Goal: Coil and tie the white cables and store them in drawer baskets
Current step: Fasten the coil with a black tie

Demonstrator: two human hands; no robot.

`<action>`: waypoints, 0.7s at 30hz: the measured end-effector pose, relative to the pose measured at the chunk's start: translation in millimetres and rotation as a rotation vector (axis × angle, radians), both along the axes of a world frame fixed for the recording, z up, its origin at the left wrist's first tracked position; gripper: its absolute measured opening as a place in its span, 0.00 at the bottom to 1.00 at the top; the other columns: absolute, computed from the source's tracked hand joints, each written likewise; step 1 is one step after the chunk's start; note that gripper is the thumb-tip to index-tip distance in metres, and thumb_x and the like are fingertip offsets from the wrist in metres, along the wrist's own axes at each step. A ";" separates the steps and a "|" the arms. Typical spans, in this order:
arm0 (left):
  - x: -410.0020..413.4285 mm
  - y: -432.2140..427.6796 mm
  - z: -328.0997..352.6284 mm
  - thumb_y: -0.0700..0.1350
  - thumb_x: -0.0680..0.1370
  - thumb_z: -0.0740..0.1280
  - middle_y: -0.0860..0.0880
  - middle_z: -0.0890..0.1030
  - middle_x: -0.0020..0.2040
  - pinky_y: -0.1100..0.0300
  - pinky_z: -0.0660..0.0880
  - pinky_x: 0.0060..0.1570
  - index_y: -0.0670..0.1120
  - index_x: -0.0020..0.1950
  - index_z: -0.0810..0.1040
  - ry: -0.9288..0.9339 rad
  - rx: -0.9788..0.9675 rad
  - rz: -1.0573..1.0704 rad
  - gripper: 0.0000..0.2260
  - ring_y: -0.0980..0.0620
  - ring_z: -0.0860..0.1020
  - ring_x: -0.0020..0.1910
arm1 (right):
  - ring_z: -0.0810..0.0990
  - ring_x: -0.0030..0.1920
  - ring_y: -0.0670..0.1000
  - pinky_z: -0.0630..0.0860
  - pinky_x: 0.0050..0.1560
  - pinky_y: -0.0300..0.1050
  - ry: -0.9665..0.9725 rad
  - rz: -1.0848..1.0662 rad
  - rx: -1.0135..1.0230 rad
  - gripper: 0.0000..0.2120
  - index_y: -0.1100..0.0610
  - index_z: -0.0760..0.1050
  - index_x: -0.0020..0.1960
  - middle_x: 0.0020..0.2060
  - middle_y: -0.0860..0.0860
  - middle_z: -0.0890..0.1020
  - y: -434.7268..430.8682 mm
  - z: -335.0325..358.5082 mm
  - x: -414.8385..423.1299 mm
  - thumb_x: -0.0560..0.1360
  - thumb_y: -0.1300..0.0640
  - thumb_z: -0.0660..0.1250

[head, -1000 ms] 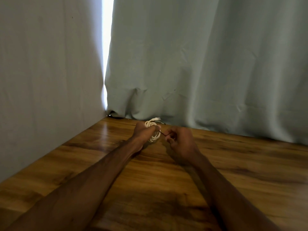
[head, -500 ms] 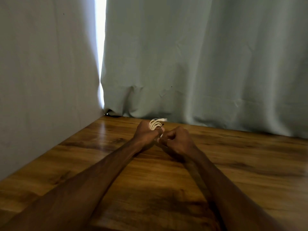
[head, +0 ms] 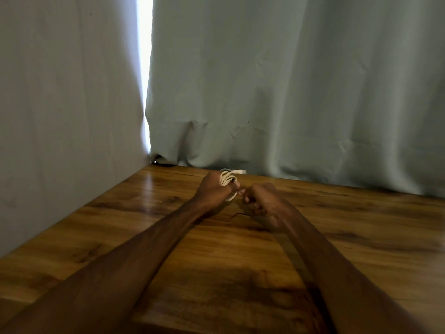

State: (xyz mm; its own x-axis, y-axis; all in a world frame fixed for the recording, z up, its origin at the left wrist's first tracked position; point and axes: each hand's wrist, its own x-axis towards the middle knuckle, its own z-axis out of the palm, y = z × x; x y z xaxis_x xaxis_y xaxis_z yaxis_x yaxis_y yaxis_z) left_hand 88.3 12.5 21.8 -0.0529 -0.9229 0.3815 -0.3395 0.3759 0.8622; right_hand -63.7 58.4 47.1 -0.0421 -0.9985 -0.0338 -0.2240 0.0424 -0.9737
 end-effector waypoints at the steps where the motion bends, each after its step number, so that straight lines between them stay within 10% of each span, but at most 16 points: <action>1: -0.1 0.6 0.2 0.48 0.75 0.73 0.51 0.85 0.39 0.57 0.77 0.37 0.48 0.46 0.84 -0.005 0.007 -0.005 0.04 0.52 0.84 0.40 | 0.66 0.21 0.45 0.62 0.21 0.38 0.029 -0.008 -0.023 0.05 0.63 0.80 0.43 0.26 0.51 0.74 0.4 -0.3 0.3 0.76 0.63 0.68; 9: 4.4 3.6 14.3 0.45 0.79 0.72 0.43 0.87 0.43 0.63 0.80 0.34 0.39 0.52 0.84 0.214 0.230 -0.084 0.10 0.52 0.85 0.38 | 0.73 0.31 0.44 0.66 0.24 0.33 0.083 -0.104 -0.199 0.05 0.58 0.87 0.48 0.29 0.46 0.80 -0.3 -2.0 0.6 0.75 0.57 0.75; 16: 2.6 8.2 18.1 0.45 0.84 0.63 0.52 0.75 0.24 0.63 0.71 0.28 0.40 0.48 0.80 0.243 0.341 -0.139 0.11 0.58 0.73 0.22 | 0.72 0.29 0.45 0.66 0.24 0.36 -0.032 -0.159 -0.170 0.11 0.57 0.87 0.46 0.28 0.46 0.80 1.6 -1.7 5.7 0.69 0.50 0.80; 21: 6.7 7.3 15.2 0.53 0.79 0.69 0.38 0.84 0.44 0.49 0.78 0.45 0.37 0.53 0.84 0.132 0.318 -0.147 0.19 0.43 0.81 0.40 | 0.71 0.25 0.46 0.67 0.24 0.38 -0.018 -0.138 -0.077 0.09 0.59 0.83 0.37 0.27 0.49 0.79 -1.2 -0.5 4.2 0.72 0.56 0.79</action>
